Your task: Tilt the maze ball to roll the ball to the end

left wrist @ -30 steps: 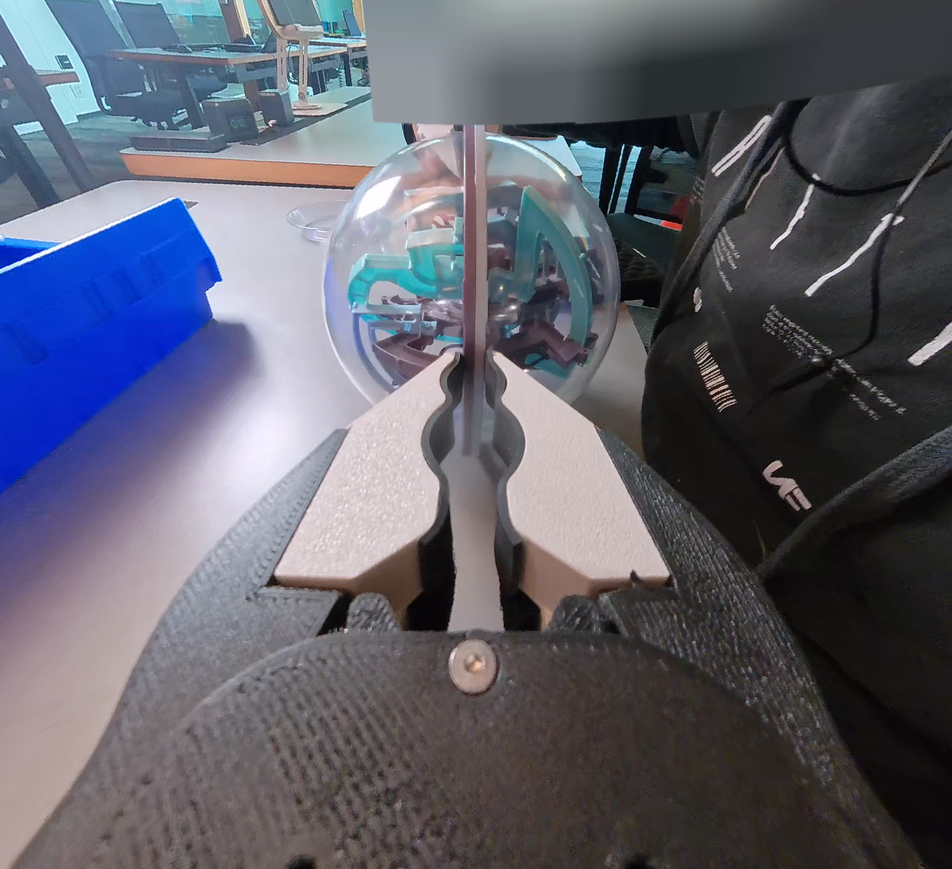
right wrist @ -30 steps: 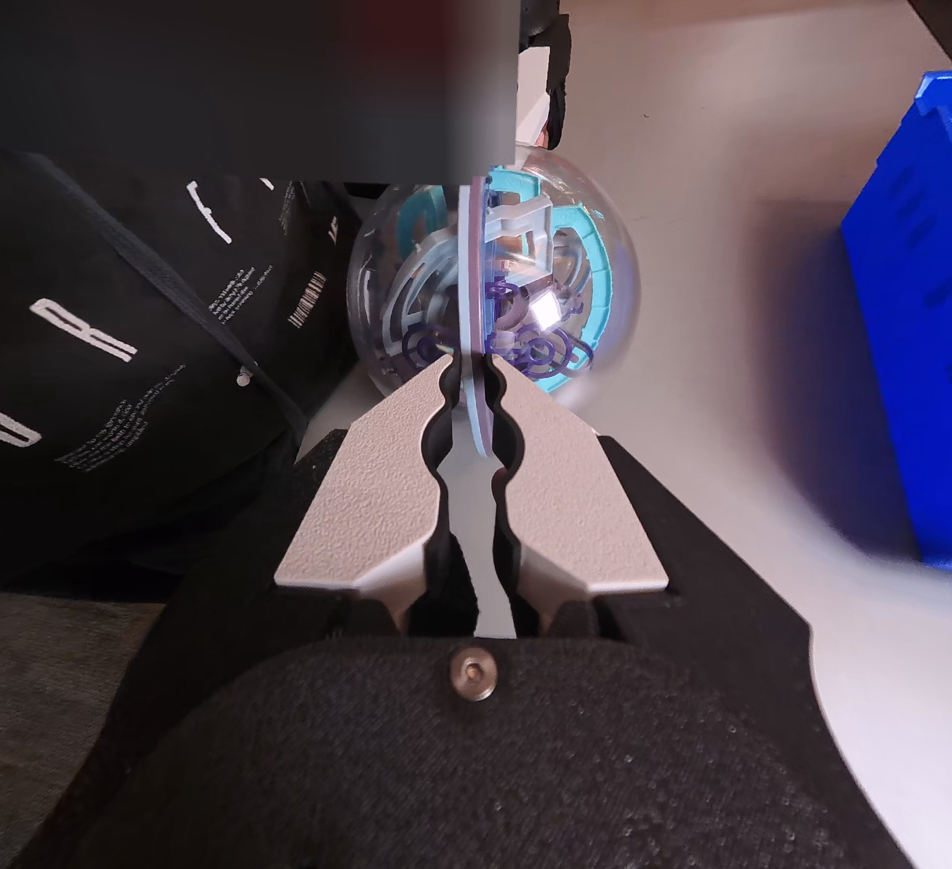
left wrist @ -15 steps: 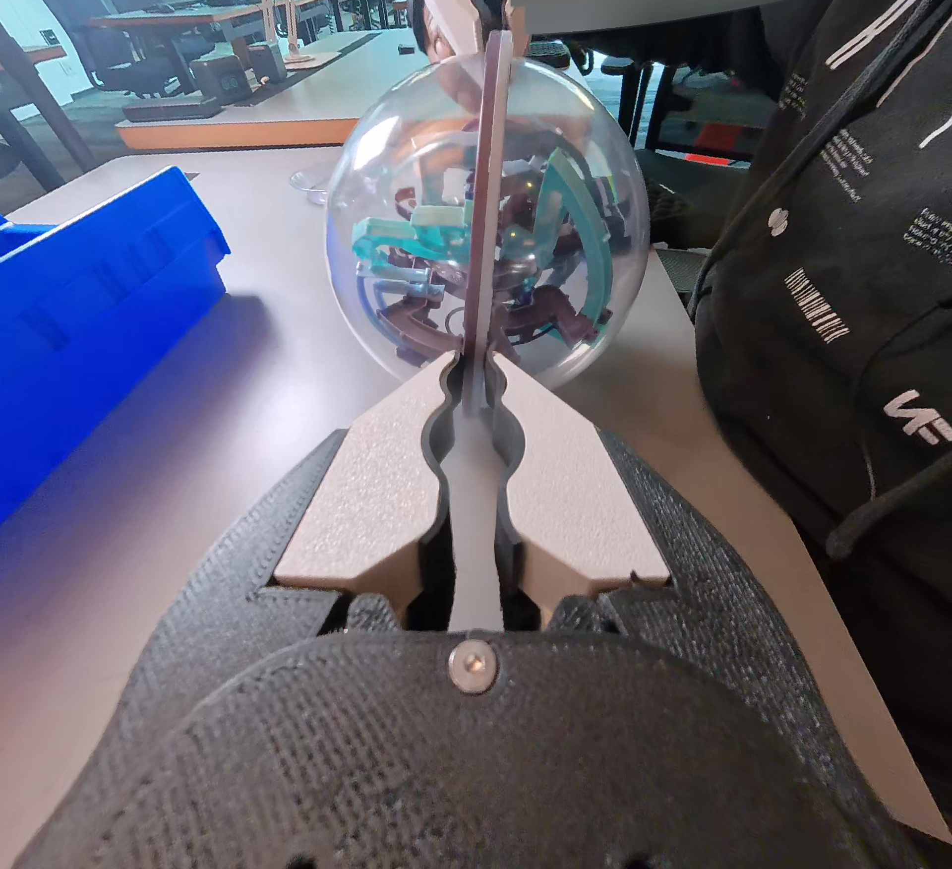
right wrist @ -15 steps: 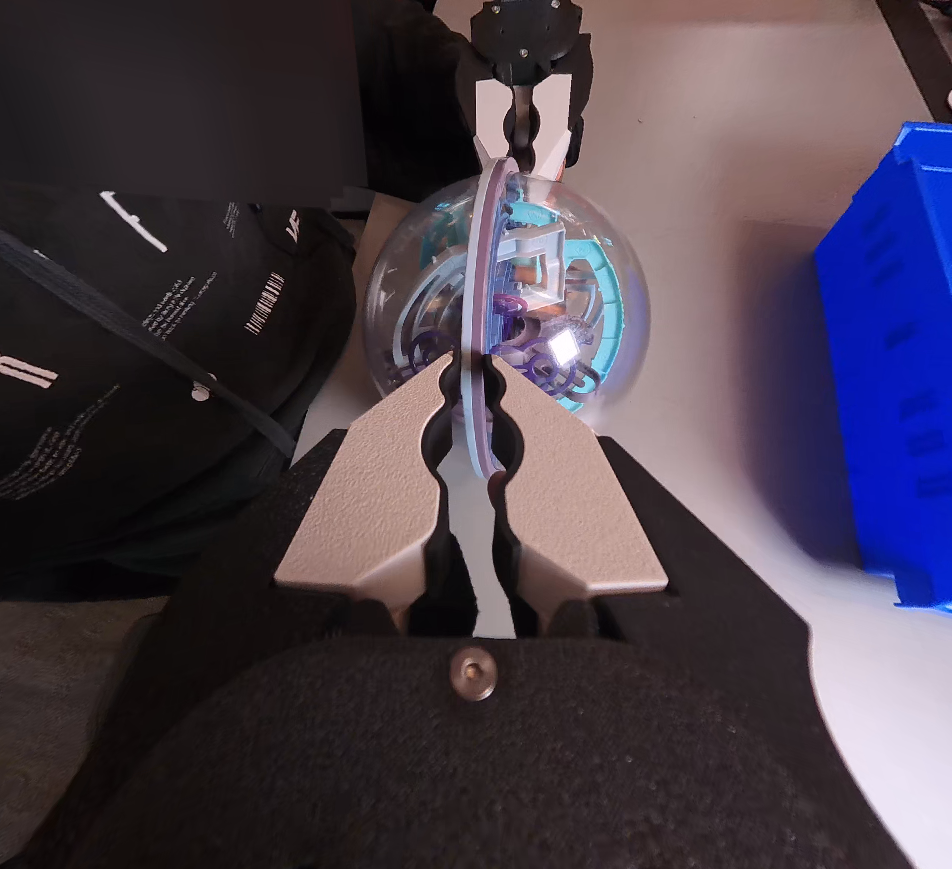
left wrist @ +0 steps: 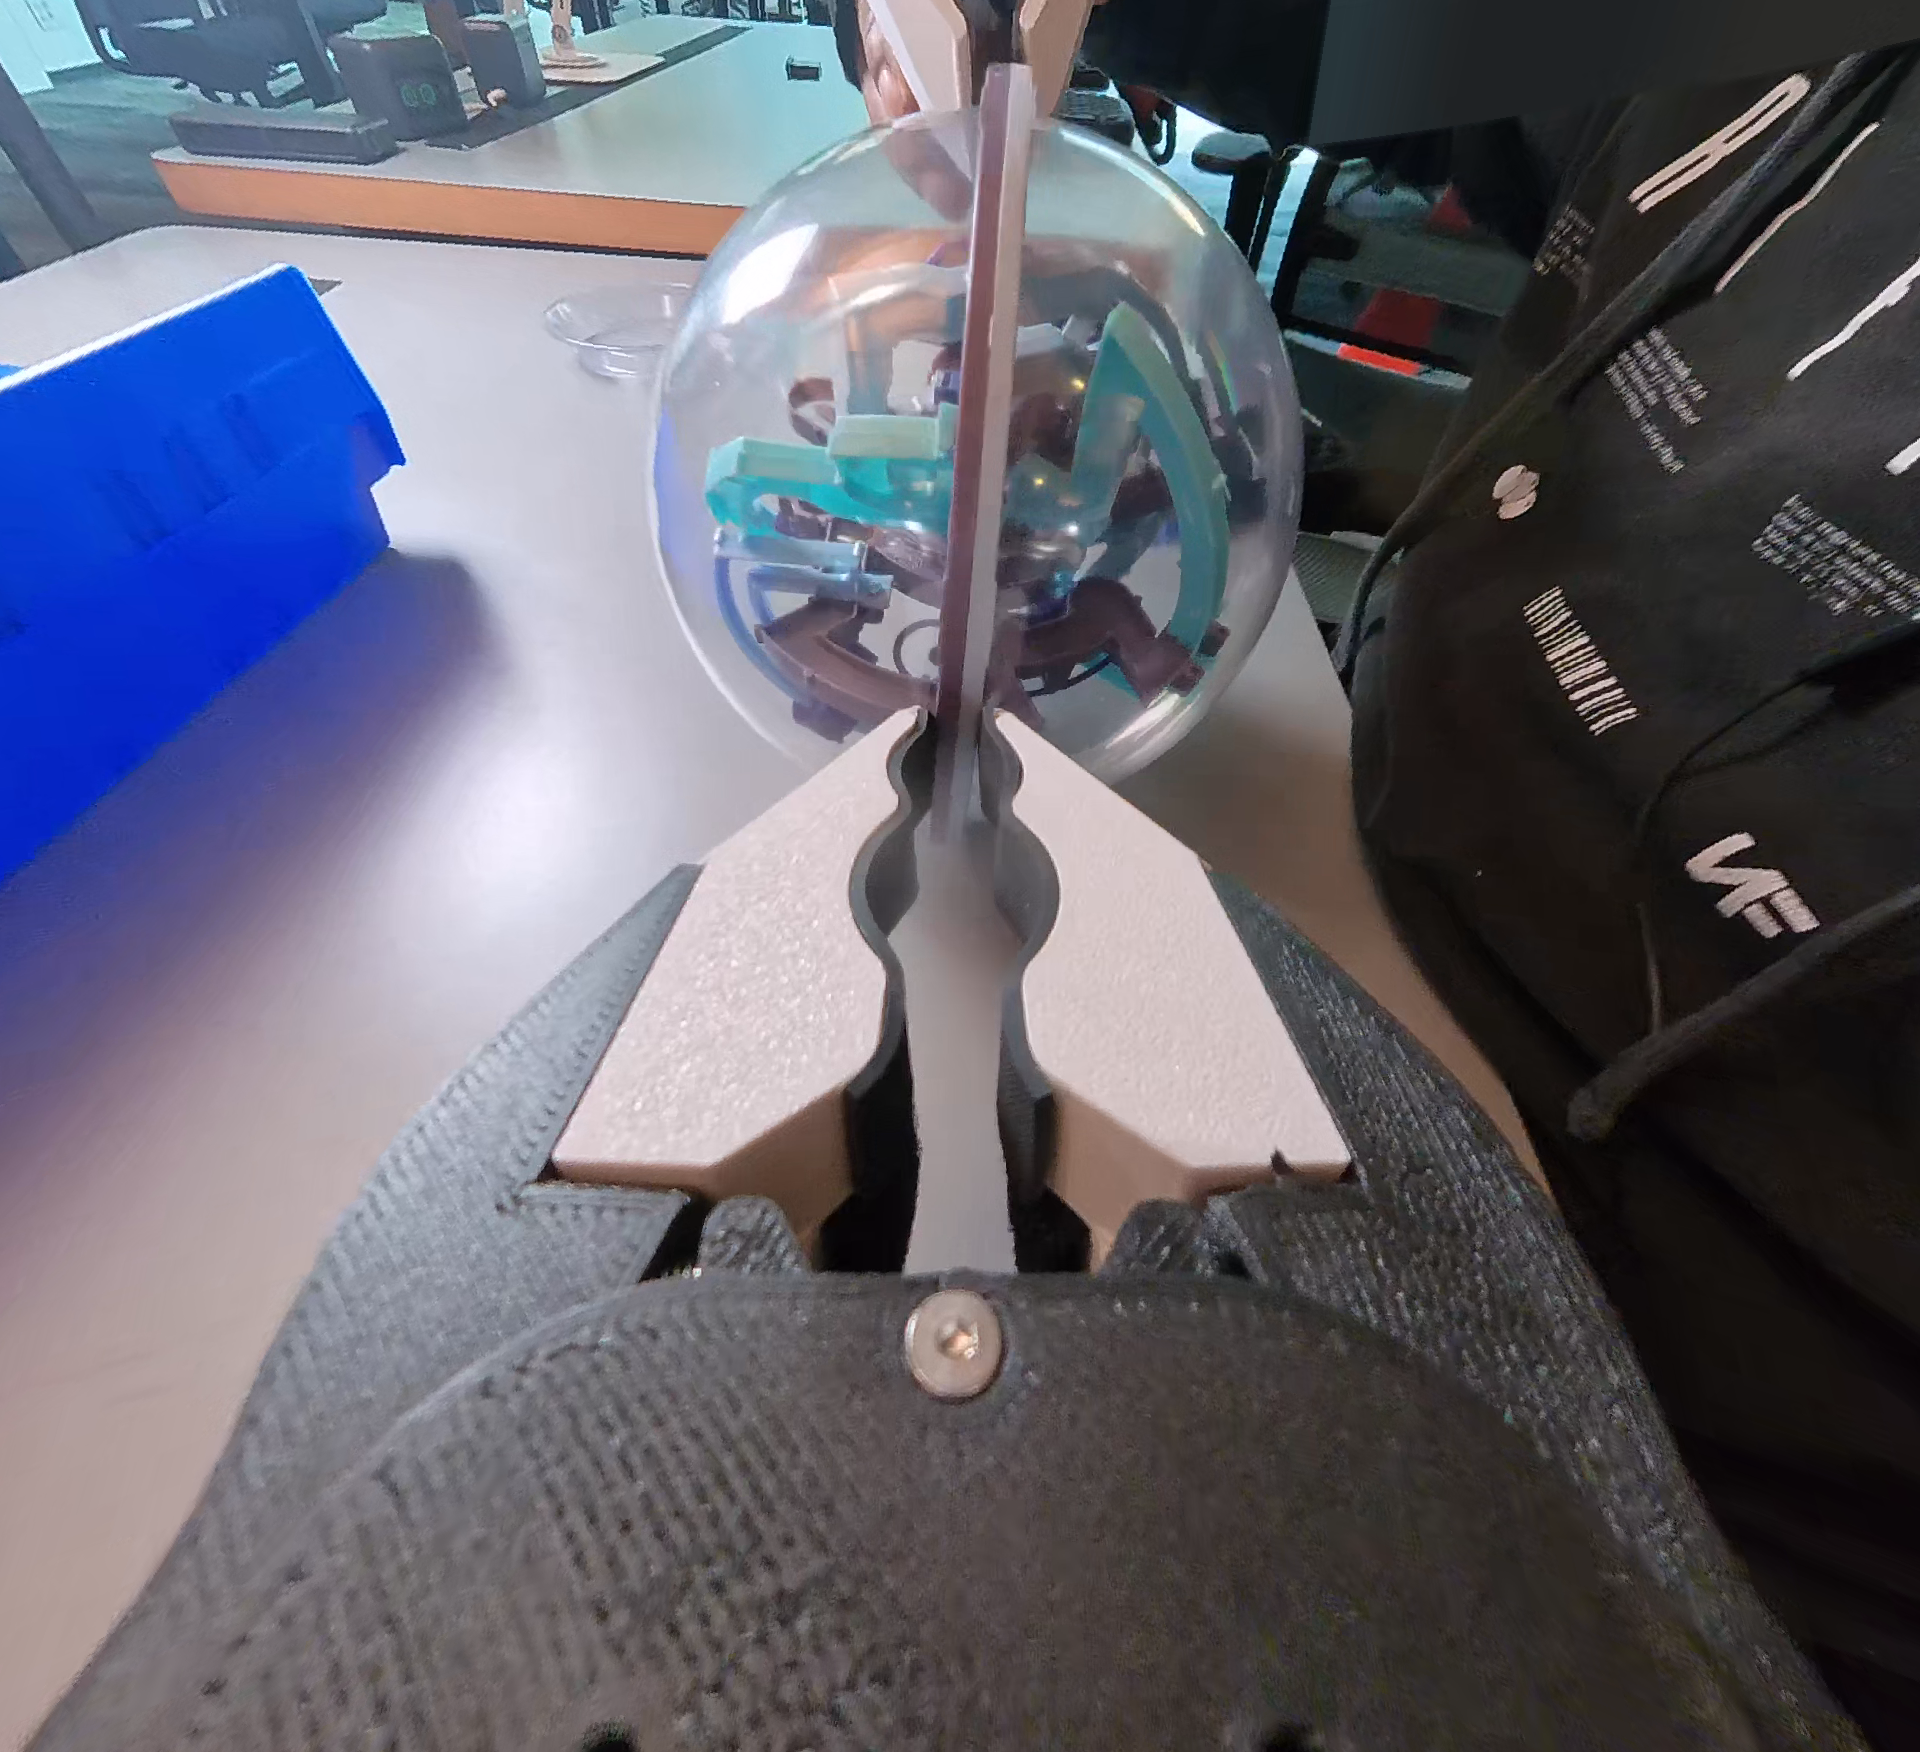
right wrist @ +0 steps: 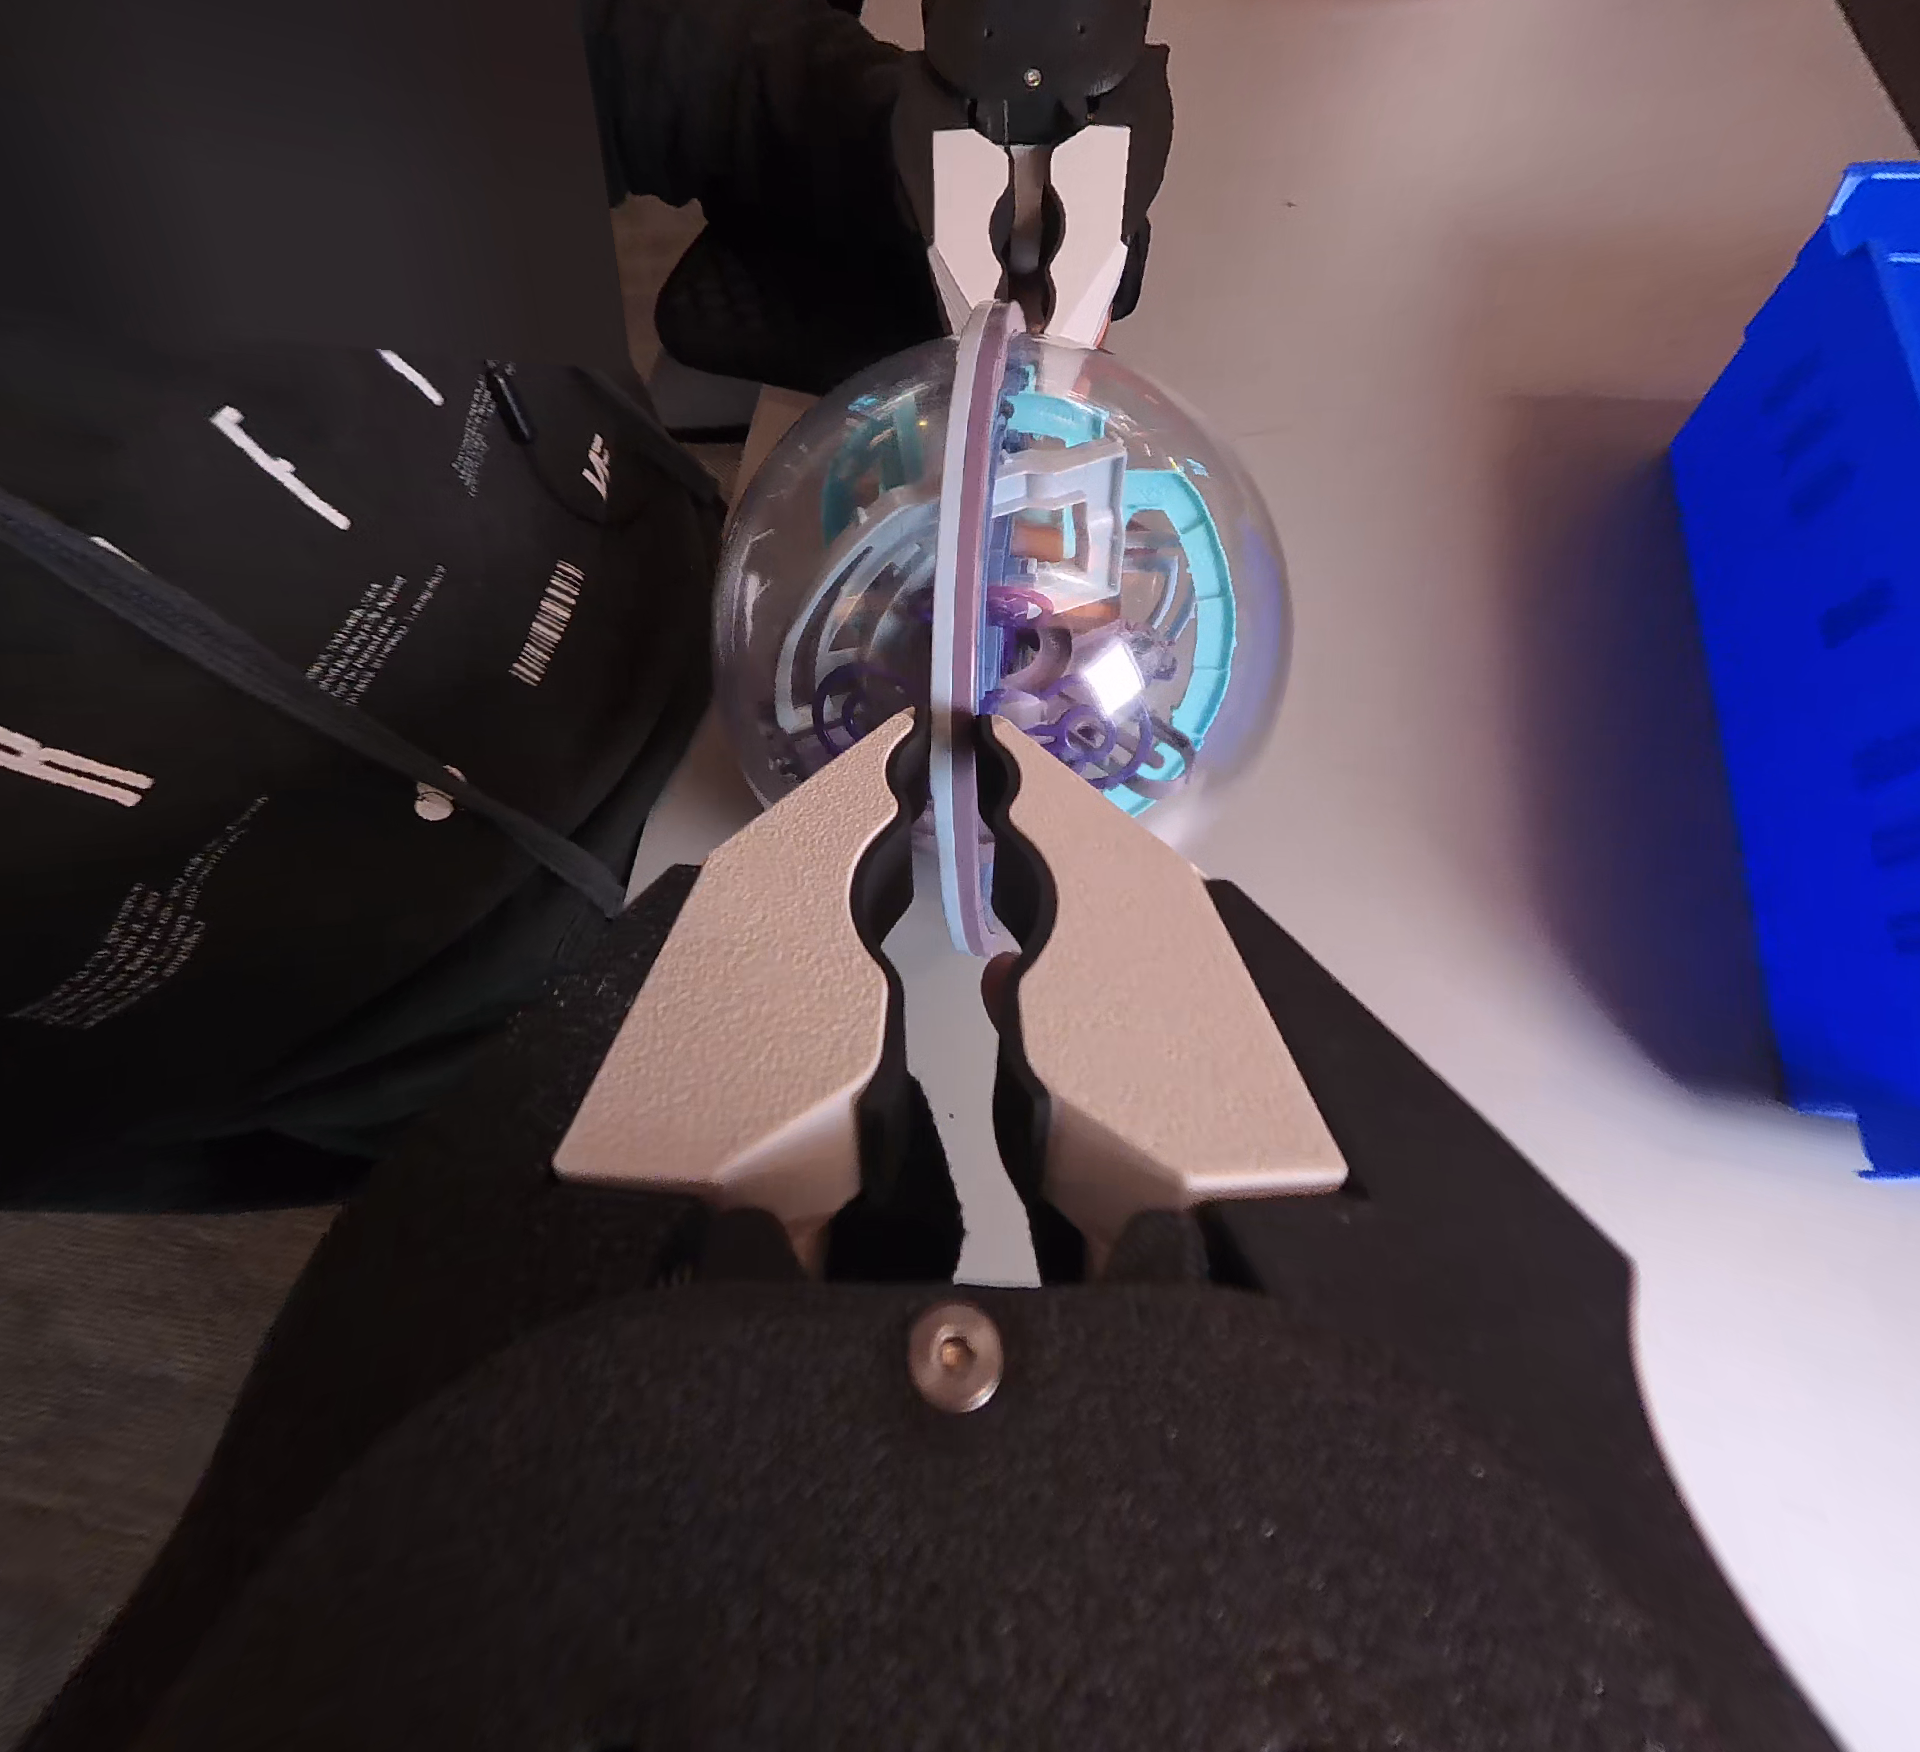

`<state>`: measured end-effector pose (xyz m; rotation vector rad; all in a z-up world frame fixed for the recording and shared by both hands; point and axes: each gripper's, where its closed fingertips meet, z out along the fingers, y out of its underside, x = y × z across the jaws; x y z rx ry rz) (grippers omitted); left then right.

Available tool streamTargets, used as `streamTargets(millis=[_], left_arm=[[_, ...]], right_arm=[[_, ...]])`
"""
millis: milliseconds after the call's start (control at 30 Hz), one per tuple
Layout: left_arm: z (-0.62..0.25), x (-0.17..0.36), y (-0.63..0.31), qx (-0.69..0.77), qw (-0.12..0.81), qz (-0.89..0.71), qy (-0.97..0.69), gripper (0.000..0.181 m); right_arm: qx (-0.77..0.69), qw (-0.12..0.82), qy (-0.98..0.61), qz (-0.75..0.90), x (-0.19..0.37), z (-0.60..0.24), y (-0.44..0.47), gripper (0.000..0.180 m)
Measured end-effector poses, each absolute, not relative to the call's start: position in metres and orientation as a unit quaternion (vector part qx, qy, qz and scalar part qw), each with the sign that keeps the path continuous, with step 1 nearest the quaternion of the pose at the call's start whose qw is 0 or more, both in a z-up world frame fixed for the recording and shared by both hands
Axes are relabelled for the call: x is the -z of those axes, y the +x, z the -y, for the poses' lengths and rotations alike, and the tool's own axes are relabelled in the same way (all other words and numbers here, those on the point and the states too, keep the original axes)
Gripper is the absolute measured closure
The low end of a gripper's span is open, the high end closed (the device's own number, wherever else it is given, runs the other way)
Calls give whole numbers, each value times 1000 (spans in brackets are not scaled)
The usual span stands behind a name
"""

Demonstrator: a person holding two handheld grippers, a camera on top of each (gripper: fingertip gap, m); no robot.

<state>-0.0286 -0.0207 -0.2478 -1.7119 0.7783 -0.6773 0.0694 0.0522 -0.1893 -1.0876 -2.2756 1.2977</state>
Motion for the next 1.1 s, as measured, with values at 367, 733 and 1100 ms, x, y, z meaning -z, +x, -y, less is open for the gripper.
streamTargets(millis=[367, 733, 1100], left_arm=[[28, 244, -24, 347, 527, -281, -723, 174], [33, 237, -18, 389, 524, -260, -711, 174], [34, 234, -14, 402, 525, -254, -706, 174]], right_arm=[[-503, 83, -400, 761, 194, -59, 67, 174], [-532, 35, -409, 741, 202, -61, 72, 174], [-542, 16, -416, 730, 206, -65, 74, 174]])
